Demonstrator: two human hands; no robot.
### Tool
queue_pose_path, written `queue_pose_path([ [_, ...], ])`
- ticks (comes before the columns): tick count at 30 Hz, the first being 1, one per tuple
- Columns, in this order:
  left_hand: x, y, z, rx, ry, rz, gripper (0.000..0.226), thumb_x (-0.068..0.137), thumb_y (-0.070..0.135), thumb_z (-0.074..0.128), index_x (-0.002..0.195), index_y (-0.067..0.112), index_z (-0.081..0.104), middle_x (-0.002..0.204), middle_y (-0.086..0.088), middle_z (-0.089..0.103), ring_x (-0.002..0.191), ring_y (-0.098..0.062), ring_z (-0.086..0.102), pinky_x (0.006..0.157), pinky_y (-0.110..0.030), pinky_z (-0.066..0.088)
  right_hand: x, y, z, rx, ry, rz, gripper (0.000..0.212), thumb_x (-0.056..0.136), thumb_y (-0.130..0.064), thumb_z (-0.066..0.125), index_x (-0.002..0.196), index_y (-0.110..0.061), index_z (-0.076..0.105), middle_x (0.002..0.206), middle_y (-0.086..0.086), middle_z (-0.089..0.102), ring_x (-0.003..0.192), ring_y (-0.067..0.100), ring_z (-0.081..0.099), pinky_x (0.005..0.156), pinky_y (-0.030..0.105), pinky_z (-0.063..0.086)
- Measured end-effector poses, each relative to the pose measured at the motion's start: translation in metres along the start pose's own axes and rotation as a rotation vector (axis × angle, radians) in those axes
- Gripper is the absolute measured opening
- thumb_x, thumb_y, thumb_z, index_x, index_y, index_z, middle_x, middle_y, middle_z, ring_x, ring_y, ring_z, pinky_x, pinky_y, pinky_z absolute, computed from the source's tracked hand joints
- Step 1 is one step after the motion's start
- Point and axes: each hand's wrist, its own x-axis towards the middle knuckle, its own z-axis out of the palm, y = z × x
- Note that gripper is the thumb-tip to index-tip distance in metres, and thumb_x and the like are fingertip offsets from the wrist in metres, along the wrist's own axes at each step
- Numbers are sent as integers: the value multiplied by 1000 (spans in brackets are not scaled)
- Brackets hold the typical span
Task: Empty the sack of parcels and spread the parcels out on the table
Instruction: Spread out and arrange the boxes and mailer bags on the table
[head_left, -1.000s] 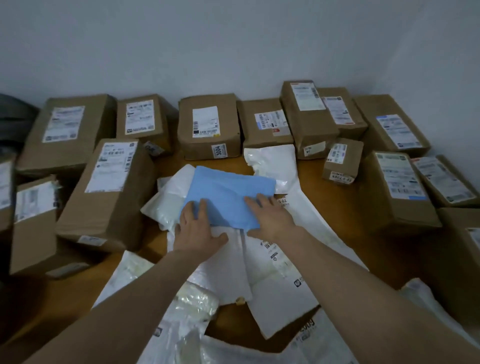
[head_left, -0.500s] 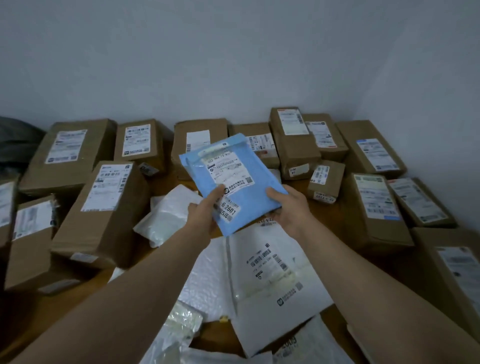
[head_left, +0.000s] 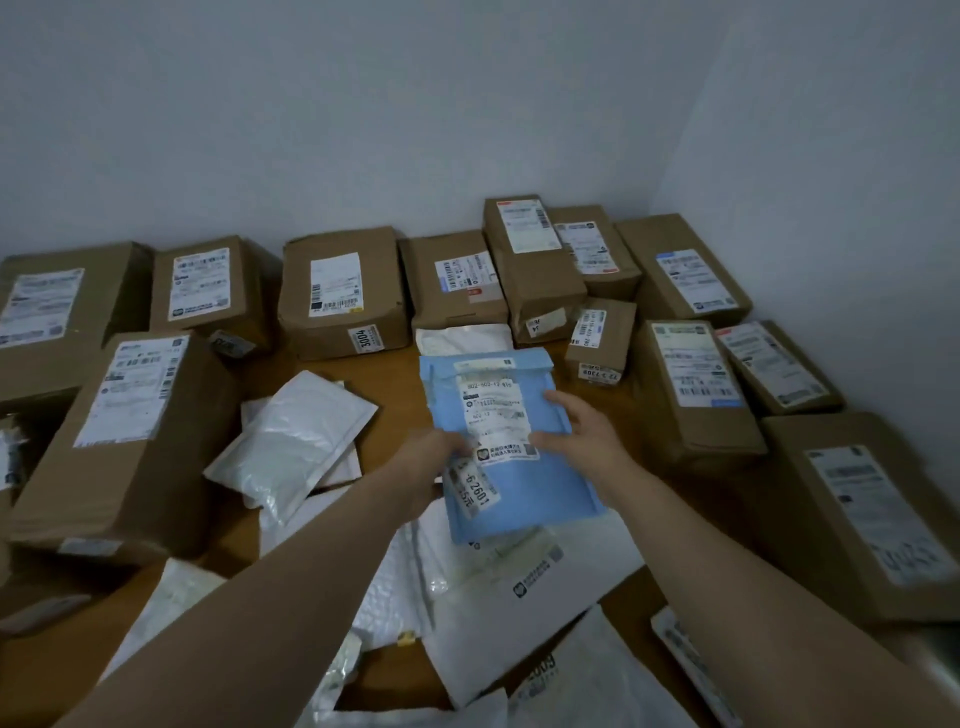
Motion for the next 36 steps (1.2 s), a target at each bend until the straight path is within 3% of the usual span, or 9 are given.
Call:
queue_pose_path([
  [3,9,5,16,272,90,72,9,91,12,51,82,11,55,87,-7,54,77,-17,49,70,-27,40,3,0,-33,-452,158,6,48,85,-14,62,131,-24,53,134,11,50,114,29,52,89,36,48],
  [6,24,9,15,529,198,233,13,92,21,53,100,16,62,99,-10,60,89,-23,57,82,-30,46,-1,-2,-45,-1192,312,-115,53,86,-30,58,137,-28,44,143,11,33,131,31,30,108,41,29],
  [10,54,20,11,794,387,304,46,92,22,50,137,18,44,136,-16,43,123,-34,45,103,-43,42,15,-13,-17,-1123,131,-343,51,94,-30,49,143,-31,34,156,5,14,142,28,13,114,44,18],
  [17,112,49,21,557,437,214,71,89,33,63,144,6,27,138,-18,40,116,-34,51,96,-46,49,63,14,-5,-1324,-179,-150,88,75,-83,36,145,-50,-7,156,0,-27,139,31,-32,104,72,-8],
  [20,124,56,30,318,408,195,67,83,27,73,133,3,35,108,-8,51,78,-21,60,73,-38,59,64,42,-15,-1204,-167,-104,86,74,-85,27,142,-52,-12,155,-3,-28,139,27,-33,106,67,-14],
  [28,118,57,23,314,503,205,47,75,23,80,111,5,56,106,-12,60,101,-29,61,86,-38,52,59,32,-13,-1206,32,-257,71,87,-71,33,148,-37,21,159,6,5,145,29,-2,115,47,-2],
  [31,96,64,16,454,555,489,34,80,19,75,108,7,61,105,-10,63,99,-24,59,82,-33,48,54,2,5,-828,191,-347,56,94,-57,27,133,-23,48,139,8,45,128,28,38,105,40,30],
  [34,75,62,9,718,514,792,24,79,7,72,102,5,67,102,-11,58,98,-27,55,76,-26,36,60,-42,22,246,27,100,50,88,-64,41,117,-24,52,112,9,63,101,26,62,87,43,52],
  [36,59,56,3,843,414,869,17,74,0,71,87,9,65,100,-7,48,96,-22,49,78,-26,35,67,-54,29,552,-7,243,47,82,-52,64,114,-19,54,106,7,66,91,24,66,75,40,57],
])
